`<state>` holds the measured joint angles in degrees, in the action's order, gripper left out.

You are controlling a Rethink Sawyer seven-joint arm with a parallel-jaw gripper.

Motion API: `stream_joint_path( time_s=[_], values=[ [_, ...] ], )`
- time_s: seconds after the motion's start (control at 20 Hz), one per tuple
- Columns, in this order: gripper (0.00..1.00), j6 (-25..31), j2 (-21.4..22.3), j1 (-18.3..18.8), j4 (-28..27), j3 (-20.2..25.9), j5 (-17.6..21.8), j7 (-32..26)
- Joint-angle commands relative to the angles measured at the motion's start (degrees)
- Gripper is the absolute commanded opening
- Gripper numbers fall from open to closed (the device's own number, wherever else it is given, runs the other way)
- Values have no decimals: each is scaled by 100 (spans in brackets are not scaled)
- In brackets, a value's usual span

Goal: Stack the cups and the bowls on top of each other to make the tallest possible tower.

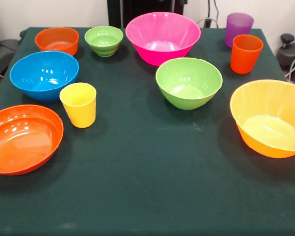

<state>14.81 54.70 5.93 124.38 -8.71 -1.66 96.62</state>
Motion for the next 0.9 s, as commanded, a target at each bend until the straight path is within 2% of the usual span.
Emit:
stream_joint_path(
  time_s=[0.05,0.45,0.65,0.9],
  values=[
    [100,-128,-317,414,587,467,396,412],
    [100,57,-330,908,517,672,526,176],
    [100,24,-481,952,349,689,614,246],
    [100,146,-422,1007,319,692,671,284]
  ],
)
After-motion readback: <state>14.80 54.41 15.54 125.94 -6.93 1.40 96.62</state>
